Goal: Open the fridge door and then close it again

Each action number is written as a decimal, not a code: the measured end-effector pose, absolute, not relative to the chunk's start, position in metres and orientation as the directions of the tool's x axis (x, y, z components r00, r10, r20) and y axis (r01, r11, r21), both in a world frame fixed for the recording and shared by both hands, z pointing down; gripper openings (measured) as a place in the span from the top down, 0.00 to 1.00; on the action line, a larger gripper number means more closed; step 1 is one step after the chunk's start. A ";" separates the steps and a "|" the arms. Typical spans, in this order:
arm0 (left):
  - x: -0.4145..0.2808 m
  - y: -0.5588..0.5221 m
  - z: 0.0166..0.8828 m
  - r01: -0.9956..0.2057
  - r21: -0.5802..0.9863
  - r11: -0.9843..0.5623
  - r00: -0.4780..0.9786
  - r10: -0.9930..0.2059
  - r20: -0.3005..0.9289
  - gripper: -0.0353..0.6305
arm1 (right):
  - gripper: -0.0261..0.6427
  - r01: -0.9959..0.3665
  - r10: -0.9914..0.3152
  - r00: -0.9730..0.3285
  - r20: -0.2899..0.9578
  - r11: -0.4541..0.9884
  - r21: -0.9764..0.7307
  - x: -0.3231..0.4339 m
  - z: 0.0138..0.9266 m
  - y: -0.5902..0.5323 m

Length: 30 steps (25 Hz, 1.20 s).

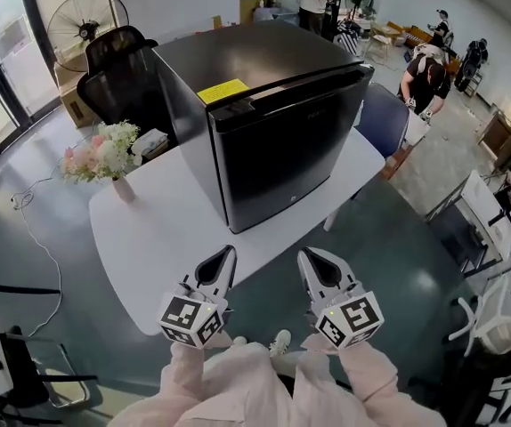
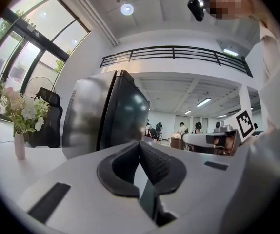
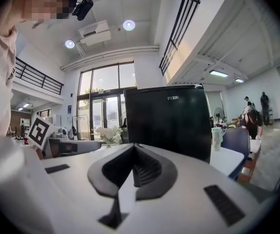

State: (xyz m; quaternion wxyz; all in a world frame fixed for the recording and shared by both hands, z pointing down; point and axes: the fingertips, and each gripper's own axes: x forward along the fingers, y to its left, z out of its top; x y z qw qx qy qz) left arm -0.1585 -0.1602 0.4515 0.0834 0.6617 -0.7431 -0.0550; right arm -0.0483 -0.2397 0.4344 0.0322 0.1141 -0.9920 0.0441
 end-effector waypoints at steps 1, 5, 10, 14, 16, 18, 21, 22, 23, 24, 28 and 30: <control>-0.159 -0.157 0.454 -0.973 0.193 0.126 -0.117 -0.992 0.055 0.93 | 0.95 -0.230 -0.225 -0.972 0.076 0.970 -0.076 -0.049 0.436 -0.237; -0.163 -0.146 0.462 -0.967 0.211 0.145 -0.134 -0.989 0.063 0.93 | 0.95 -0.221 -0.214 -0.972 0.092 0.973 -0.067 -0.055 0.445 -0.228; -0.166 -0.143 0.466 -0.967 0.208 0.150 -0.139 -0.988 0.068 0.93 | 0.95 -0.227 -0.219 -0.971 0.091 0.970 -0.087 -0.060 0.450 -0.226; -0.167 -0.145 0.466 -0.967 0.206 0.151 -0.139 -0.988 0.072 0.93 | 0.95 -0.226 -0.218 -0.972 0.090 0.970 -0.090 -0.062 0.449 -0.229; -0.166 -0.147 0.466 -0.967 0.206 0.150 -0.138 -0.988 0.072 0.93 | 0.95 -0.230 -0.222 -0.971 0.093 0.969 -0.092 -0.062 0.450 -0.231; -0.166 -0.149 0.466 -0.967 0.207 0.150 -0.137 -0.988 0.073 0.93 | 0.95 -0.232 -0.223 -0.970 0.098 0.968 -0.094 -0.062 0.452 -0.232; -0.167 -0.150 0.468 -0.967 0.204 0.153 -0.140 -0.987 0.074 0.93 | 0.95 -0.233 -0.223 -0.970 0.099 0.968 -0.095 -0.064 0.454 -0.234; -0.168 -0.150 0.469 -0.967 0.205 0.154 -0.142 -0.987 0.075 0.93 | 0.95 -0.234 -0.225 -0.969 0.099 0.967 -0.097 -0.064 0.455 -0.235; -0.168 -0.150 0.469 -0.966 0.206 0.156 -0.143 -0.987 0.075 0.93 | 0.95 -0.235 -0.226 -0.969 0.099 0.967 -0.099 -0.064 0.455 -0.236; -0.168 -0.151 0.470 -0.966 0.206 0.157 -0.144 -0.987 0.075 0.93 | 0.95 -0.236 -0.226 -0.969 0.099 0.967 -0.100 -0.064 0.456 -0.237; -0.169 -0.152 0.469 -0.966 0.202 0.160 -0.147 -0.986 0.077 0.93 | 0.95 -0.235 -0.225 -0.969 0.101 0.966 -0.105 -0.066 0.456 -0.240; -0.169 -0.153 0.469 -0.966 0.201 0.160 -0.147 -0.986 0.078 0.93 | 0.95 -0.235 -0.224 -0.969 0.102 0.966 -0.106 -0.066 0.456 -0.241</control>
